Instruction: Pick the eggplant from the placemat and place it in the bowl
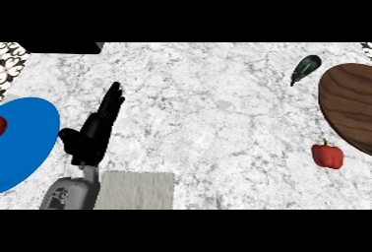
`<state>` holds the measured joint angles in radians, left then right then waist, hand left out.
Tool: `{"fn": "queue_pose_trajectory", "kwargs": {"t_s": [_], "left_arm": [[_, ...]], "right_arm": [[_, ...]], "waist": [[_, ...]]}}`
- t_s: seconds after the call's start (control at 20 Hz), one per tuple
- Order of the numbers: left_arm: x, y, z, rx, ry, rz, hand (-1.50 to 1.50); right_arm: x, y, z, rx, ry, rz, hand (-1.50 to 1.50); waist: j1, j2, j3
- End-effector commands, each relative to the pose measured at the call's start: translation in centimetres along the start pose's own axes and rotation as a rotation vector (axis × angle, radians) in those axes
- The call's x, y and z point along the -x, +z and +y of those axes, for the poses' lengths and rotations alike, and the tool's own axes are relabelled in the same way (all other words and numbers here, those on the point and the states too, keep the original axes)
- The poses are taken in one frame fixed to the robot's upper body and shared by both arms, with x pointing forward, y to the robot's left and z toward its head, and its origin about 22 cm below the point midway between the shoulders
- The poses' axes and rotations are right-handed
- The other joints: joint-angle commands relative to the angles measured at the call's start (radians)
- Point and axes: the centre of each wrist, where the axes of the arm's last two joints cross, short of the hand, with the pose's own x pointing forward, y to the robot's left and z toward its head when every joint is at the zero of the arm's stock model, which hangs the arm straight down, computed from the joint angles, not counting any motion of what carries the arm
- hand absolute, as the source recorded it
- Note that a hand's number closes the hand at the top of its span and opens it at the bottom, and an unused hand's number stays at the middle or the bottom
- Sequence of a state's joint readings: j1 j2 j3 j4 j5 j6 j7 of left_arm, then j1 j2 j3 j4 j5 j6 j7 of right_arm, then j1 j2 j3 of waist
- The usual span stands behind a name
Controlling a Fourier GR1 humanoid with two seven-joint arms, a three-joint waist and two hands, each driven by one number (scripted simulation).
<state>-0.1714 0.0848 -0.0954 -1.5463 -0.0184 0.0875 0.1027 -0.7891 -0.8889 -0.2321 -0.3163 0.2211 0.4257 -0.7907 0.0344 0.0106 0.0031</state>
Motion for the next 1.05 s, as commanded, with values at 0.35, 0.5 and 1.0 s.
{"fn": "queue_pose_trajectory", "kwargs": {"t_s": [0.35, 0.5, 1.0], "left_arm": [[0.0, 0.1, -0.5, -0.011, 0.011, -0.016, 0.00], [0.0, -0.1, 0.0, -0.018, 0.015, -0.008, 0.00], [0.5, 0.0, -0.9, -0.019, 0.006, 0.000, 0.00]], "right_arm": [[-0.6, 4.6, -5.6, -0.052, -0.296, 0.010, -1.50], [0.2, 5.6, -5.3, -0.057, -0.337, 0.001, -1.50], [0.3, 6.9, -5.6, -0.126, -0.363, 0.004, -1.50]], "waist": [[-0.012, 0.003, 0.002], [-0.011, 0.006, 0.005], [-0.024, 0.007, 0.006]]}}
